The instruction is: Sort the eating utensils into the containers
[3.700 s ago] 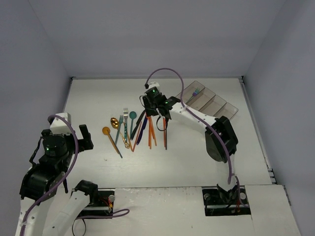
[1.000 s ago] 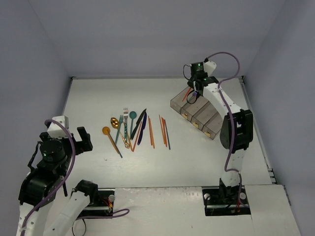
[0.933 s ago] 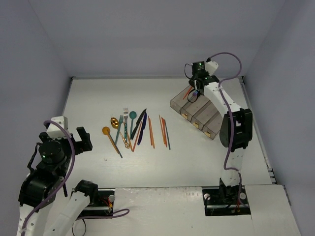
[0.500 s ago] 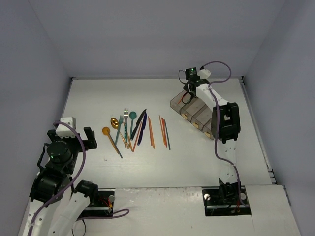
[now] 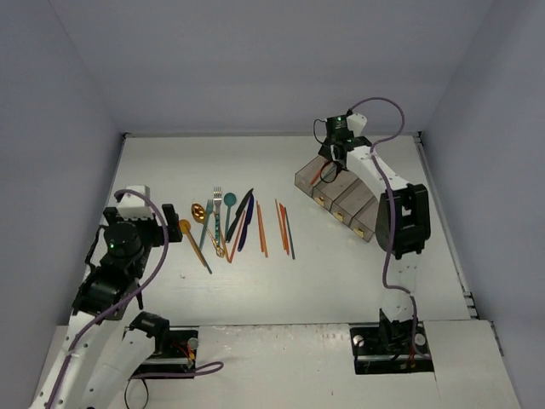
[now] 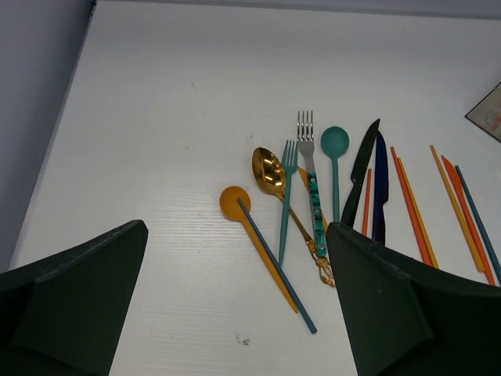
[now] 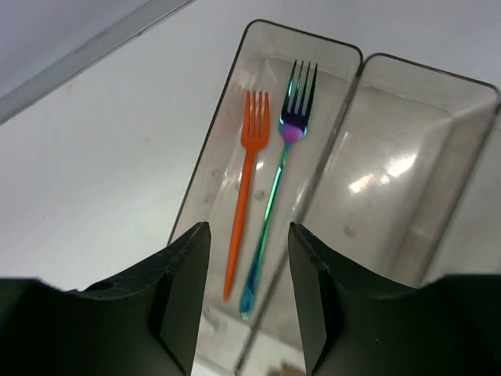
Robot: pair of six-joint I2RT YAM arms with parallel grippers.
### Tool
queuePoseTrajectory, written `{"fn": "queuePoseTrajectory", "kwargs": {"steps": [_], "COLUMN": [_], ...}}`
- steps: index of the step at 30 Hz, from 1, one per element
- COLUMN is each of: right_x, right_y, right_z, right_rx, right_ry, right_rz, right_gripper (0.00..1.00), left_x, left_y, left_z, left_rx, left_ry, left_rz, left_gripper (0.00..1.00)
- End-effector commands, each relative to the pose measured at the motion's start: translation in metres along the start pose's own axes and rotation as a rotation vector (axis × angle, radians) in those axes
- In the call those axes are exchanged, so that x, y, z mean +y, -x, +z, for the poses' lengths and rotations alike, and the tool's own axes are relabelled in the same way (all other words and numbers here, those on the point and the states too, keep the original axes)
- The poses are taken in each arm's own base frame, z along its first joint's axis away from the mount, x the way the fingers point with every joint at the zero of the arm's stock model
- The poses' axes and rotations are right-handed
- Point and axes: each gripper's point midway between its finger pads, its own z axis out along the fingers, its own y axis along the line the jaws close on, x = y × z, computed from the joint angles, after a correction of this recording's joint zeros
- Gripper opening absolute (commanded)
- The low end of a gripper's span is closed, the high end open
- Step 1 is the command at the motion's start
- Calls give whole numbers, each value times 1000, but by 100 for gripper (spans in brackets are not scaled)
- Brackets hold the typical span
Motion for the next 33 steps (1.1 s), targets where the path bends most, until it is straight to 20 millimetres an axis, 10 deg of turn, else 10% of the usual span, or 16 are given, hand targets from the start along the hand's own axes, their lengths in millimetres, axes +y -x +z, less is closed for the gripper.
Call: {"fn": "queuePoseTrajectory", "kwargs": {"steps": [1,12,26,33], "right_x": [10,-40,-77,-81], "right_y": [38,12,-32,-40], "right_z": [-88,-195,-230,-235], "right_rx": [-107,-133,-109,-102], "right_ry": [137,276,342,358], "right_rz": [-114,-170,-181,-185], "right_gripper": [43,49,53,54], "left_x": [-22,-54,-59,-64], "left_y": [13,-56,-157,-172], "left_z": [33,103,128,145], "left_rx": [23,388,717,755], "left_ry": [-19,-44,-61,-53], "left_rz": [-57,-6,71,72], "left_gripper": [97,91,57,45]}}
